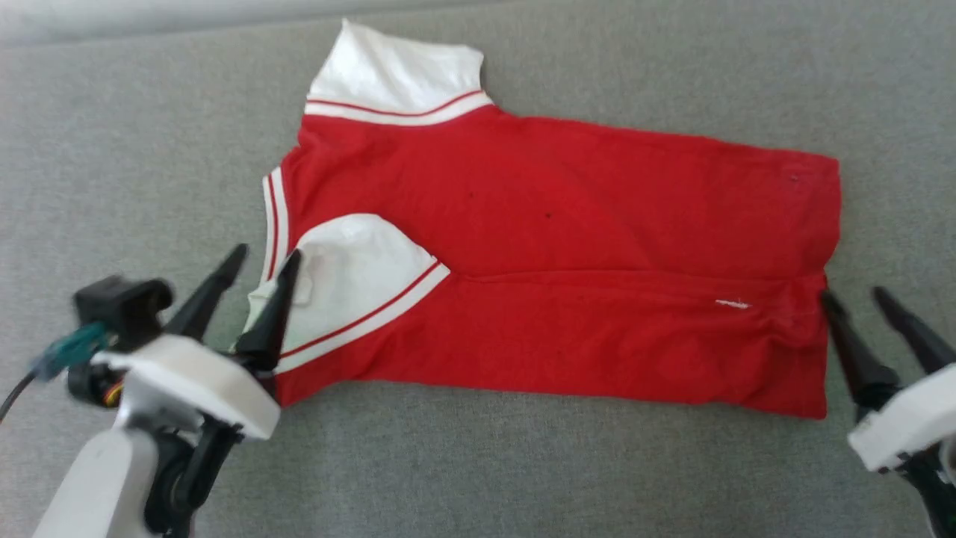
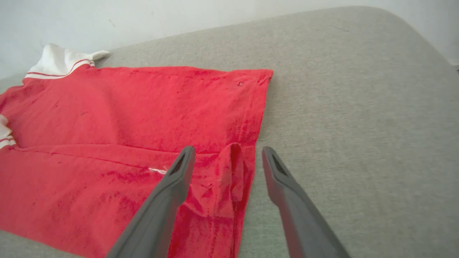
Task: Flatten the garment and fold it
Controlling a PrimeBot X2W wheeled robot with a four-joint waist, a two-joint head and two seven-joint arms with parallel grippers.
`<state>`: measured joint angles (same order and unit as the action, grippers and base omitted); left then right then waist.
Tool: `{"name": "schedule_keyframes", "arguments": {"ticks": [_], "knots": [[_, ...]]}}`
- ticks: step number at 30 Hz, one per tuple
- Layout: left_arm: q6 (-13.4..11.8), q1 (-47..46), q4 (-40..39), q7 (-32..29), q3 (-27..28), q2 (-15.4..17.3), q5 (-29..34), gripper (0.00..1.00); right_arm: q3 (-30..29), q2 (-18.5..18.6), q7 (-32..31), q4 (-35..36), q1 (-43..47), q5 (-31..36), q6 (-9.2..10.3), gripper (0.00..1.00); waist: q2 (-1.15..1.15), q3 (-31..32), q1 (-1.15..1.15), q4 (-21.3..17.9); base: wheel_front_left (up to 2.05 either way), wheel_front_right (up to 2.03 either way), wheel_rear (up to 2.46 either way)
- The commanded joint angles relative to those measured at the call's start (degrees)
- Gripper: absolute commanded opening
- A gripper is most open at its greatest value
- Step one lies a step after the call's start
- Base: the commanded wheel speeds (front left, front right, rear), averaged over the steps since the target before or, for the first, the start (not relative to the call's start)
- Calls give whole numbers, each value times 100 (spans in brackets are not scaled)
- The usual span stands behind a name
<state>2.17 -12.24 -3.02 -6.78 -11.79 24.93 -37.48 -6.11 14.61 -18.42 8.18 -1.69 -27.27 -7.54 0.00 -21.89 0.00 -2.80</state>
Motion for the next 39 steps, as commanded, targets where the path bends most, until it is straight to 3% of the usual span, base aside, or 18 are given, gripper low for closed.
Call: {"name": "schedule_keyframes", "arguments": {"ticks": [1,5,9,15,19,25,26,33,39], "knots": [[-125,231,-203,272,152,-13,44,100,-149,-52,234,178,144,83,5,100,0,420,0,34,0,0,0],[-399,771,-644,1124,427,-115,355,100,-509,-345,963,438,401,522,5,100,0,638,0,78,0,0,0],[-666,1421,-830,1898,627,-470,488,100,-566,-760,1579,459,691,946,5,100,0,779,0,100,0,0,0],[-832,2096,-679,2156,804,-1018,669,100,-545,-1106,2131,303,998,1218,5,100,0,908,0,190,0,0,0],[-727,2066,-521,2141,745,-1004,786,100,-512,-1150,2210,261,1013,1332,5,100,0,957,0,237,0,0,0],[-667,1602,-248,822,434,-557,788,100,-474,-1166,2164,303,872,1424,5,100,0,870,0,248,0,0,0],[-667,1602,-248,822,434,-557,788,100,-474,-1166,2164,303,872,1424,5,100,0,870,0,248,0,0,0],[-718,1156,-110,-892,176,-91,643,100,-358,-1171,2137,185,809,1330,5,100,0,593,0,76,0,0,0],[-829,1158,-337,-1861,114,42,323,100,-350,-1172,2204,79,799,1245,5,100,0,384,0,-64,0,0,0]]}}
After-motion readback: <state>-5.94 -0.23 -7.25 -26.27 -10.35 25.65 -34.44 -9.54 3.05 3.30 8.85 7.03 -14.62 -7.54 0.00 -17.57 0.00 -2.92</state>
